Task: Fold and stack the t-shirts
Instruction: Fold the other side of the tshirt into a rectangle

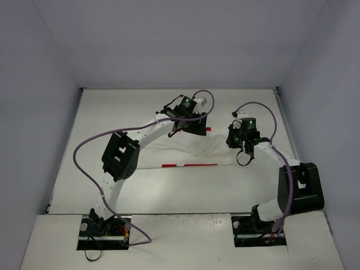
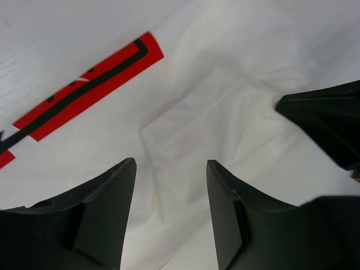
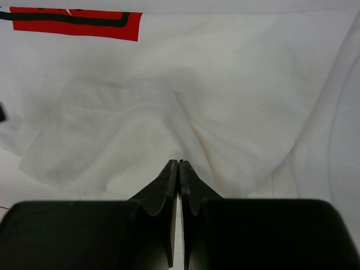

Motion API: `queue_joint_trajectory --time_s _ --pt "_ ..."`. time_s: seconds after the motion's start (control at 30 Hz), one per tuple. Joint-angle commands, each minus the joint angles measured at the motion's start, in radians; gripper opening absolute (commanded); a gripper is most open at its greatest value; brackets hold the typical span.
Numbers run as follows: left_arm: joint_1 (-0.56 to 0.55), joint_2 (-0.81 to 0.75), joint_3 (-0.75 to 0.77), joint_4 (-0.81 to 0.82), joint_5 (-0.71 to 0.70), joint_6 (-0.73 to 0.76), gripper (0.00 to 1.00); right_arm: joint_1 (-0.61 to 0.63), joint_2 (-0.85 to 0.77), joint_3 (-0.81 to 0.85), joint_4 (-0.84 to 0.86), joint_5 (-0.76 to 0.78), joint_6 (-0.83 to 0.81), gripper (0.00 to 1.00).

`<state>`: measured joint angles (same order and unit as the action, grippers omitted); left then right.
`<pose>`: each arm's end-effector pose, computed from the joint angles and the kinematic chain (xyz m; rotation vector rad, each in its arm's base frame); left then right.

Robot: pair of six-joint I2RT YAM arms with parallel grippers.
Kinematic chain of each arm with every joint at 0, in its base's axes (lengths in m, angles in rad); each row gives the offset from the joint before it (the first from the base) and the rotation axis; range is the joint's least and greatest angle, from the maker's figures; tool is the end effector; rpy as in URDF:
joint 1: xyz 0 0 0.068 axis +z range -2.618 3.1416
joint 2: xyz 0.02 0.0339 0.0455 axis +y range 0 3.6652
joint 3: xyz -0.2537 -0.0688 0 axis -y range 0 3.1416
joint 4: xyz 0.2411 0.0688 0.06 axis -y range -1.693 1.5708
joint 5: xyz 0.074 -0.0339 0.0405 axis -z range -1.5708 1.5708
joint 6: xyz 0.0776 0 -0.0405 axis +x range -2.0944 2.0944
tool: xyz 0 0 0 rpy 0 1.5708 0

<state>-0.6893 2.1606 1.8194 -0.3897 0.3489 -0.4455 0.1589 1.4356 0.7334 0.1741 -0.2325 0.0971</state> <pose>0.3827 -0.3498 0.2021 0.4881 2.4025 -0.9498 0.3307 0.0711 0.1796 -0.2060 2.0980 0.3978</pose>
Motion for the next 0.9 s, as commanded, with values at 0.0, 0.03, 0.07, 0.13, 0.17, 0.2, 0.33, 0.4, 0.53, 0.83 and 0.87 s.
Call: queue_joint_trajectory --time_s 0.0,0.03,0.07,0.13,0.17,0.2,0.33,0.4,0.53,0.83,0.87 --pt "-0.008 0.018 0.002 -0.041 0.043 -0.032 0.49 0.008 -0.047 0.016 0.038 -0.007 -0.007 0.00" --pt "-0.009 0.028 0.000 -0.040 0.044 -0.035 0.49 0.008 -0.049 0.014 0.038 -0.005 -0.008 0.00" --pt "-0.007 0.031 0.000 -0.040 0.048 -0.033 0.48 0.008 -0.050 0.012 0.038 -0.007 -0.005 0.00" --pt "-0.009 0.035 0.003 -0.038 0.057 -0.029 0.48 0.008 -0.052 0.011 0.038 -0.007 -0.005 0.00" --pt "-0.010 0.032 0.004 -0.038 0.058 -0.024 0.46 0.008 -0.051 0.008 0.039 -0.008 -0.006 0.00" --pt "-0.011 0.029 0.003 -0.036 0.058 -0.023 0.45 0.009 -0.052 0.006 0.039 -0.009 -0.005 0.00" --pt "-0.014 0.023 -0.002 -0.006 0.064 -0.016 0.39 0.010 -0.054 0.001 0.038 -0.010 -0.002 0.00" --pt "-0.014 0.032 0.004 -0.004 0.073 -0.017 0.36 0.011 -0.057 0.002 0.038 -0.009 -0.003 0.00" --pt "-0.018 0.038 0.007 0.002 0.077 -0.021 0.34 0.012 -0.061 0.008 0.038 -0.007 -0.001 0.00" --pt "-0.018 0.051 0.001 0.080 0.086 -0.019 0.33 0.025 -0.052 0.011 0.041 -0.004 0.004 0.00" --pt "-0.017 0.057 0.013 0.080 0.088 -0.018 0.32 0.026 -0.052 0.012 0.042 -0.004 0.004 0.00"
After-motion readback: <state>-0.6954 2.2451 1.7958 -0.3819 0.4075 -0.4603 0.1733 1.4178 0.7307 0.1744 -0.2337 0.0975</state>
